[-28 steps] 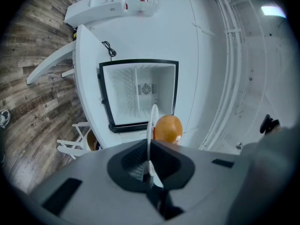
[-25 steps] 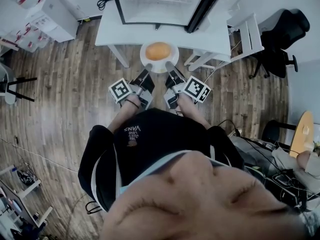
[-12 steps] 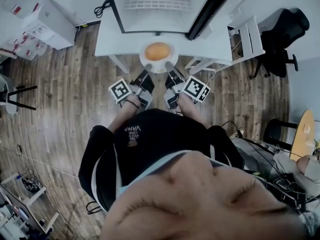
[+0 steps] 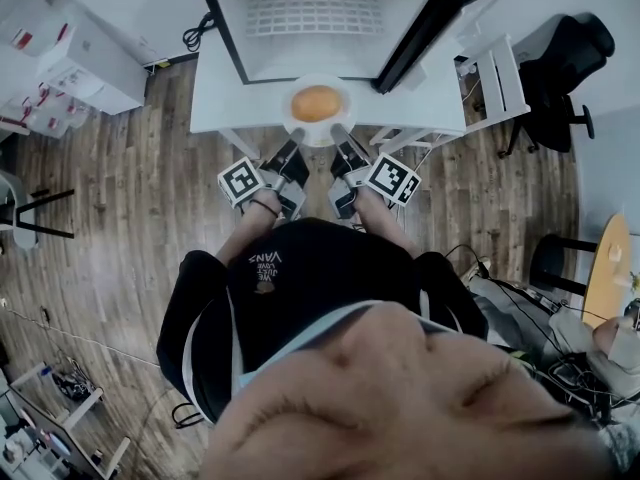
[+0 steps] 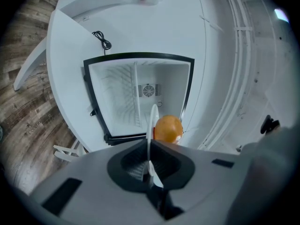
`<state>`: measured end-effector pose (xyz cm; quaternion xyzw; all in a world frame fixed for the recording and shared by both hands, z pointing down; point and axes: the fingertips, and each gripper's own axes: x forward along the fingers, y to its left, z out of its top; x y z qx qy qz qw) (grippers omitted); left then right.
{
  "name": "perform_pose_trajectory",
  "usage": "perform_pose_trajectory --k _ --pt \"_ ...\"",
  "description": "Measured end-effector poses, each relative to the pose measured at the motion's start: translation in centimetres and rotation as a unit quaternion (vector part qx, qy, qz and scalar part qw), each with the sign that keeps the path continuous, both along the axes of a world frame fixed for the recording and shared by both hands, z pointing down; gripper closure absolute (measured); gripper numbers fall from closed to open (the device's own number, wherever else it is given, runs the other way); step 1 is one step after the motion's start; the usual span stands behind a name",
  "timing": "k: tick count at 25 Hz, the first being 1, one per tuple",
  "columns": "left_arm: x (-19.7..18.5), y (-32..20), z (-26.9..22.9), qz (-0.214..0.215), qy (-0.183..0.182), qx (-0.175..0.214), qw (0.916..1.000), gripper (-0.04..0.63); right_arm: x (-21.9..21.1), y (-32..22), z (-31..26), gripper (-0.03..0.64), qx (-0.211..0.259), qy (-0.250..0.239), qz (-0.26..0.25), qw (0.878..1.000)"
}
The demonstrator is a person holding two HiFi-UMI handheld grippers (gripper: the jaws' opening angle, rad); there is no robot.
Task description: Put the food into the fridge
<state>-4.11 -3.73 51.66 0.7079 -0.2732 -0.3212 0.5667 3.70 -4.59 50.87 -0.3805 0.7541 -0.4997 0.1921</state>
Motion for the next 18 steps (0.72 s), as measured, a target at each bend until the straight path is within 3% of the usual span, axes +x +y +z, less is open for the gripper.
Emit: perform_pose_trajectory --k 18 --pt "-2.3 -5.6 0.4 0.036 -0.005 -0.002 0.9993 0.571 -2.2 -5.0 0.4 0.594 -0.004 0.002 0.033 0.999"
